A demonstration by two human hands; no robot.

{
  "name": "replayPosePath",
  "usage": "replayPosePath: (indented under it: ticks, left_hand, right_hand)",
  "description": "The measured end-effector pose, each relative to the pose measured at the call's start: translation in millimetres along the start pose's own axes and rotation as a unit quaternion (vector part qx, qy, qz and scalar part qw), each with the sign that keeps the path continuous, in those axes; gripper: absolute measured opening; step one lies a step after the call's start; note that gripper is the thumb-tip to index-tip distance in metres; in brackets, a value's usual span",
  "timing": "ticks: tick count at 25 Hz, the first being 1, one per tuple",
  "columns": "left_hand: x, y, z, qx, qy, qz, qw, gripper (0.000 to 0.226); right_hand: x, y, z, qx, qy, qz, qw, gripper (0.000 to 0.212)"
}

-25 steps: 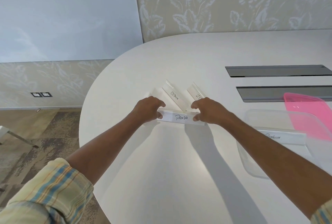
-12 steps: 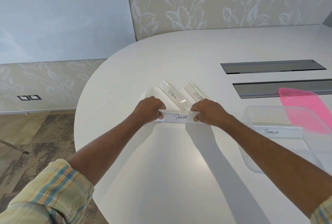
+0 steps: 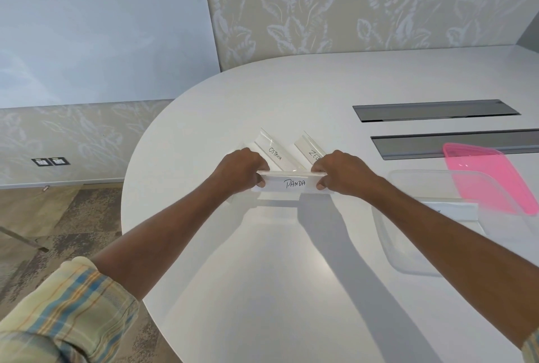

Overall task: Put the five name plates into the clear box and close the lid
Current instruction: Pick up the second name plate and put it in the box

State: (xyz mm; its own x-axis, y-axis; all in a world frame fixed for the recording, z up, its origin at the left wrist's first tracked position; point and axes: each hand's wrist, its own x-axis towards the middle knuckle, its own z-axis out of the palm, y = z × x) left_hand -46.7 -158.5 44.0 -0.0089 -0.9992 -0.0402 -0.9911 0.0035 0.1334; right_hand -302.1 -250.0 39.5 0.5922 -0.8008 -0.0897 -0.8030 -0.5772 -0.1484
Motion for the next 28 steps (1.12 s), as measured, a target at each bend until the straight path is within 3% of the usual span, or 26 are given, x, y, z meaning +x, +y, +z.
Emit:
replayPosePath:
  ticks: [12, 23, 28]
  left_hand:
    - [-10, 75, -58, 0.003, 0.043, 0.054, 0.998, 0.033]
    - [14, 197, -65, 0.007, 0.063, 0.125, 0.990, 0.033]
    - [30, 248, -48, 0.009, 0.045, 0.143, 0.989, 0.037]
  right_hand:
    - [-66, 41, -80, -0.033, 0.062, 0.001, 0.998, 0.028]
    - [-140, 150, -112, 0.035, 0.061, 0.068, 0.995, 0.031]
    - [-162, 198, -105, 0.039, 0.052, 0.079, 0.995, 0.044]
